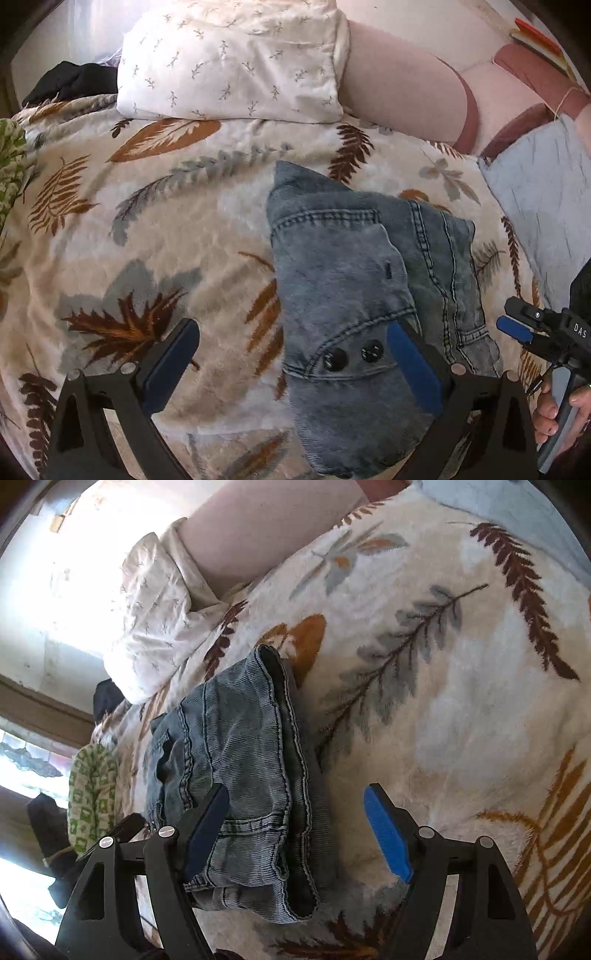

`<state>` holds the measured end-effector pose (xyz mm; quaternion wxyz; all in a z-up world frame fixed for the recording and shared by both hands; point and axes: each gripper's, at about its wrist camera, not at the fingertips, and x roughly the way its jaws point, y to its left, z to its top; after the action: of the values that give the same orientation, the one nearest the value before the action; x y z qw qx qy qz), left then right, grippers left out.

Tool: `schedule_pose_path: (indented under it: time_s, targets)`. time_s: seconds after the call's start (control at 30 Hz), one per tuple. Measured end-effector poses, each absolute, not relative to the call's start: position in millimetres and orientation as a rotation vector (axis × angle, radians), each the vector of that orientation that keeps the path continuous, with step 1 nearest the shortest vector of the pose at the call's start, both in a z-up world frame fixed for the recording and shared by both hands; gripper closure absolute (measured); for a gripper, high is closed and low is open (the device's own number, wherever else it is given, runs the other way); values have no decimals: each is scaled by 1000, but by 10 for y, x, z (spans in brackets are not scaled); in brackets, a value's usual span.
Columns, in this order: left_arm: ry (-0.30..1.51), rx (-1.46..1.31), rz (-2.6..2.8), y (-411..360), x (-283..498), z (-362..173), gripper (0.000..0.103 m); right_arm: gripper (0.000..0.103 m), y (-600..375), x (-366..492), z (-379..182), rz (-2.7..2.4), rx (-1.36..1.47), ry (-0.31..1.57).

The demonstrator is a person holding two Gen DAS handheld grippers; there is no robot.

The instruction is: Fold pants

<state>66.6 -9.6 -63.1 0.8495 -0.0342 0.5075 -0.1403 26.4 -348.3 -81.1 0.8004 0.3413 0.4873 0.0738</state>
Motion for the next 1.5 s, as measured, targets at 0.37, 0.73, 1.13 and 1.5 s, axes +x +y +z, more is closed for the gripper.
schedule_pose_path:
  time_s: [0.37,0.73,1.13,1.5]
  targets:
    - [1016,-5,-388,67,674,-626,0,27,-3486,312,-817,188,732,1051]
    - [1085,-36,-502,-221,718,-853,0,27,-3423,416,-982,229,765,1103]
    - [1169,-130,-594,-285,625,-1053,0,22,-3093,474,-1108,337,754,1145]
    - [1042,-113,-641,-323,507,-866,40,67,-2915,457,-973,359,682,1078]
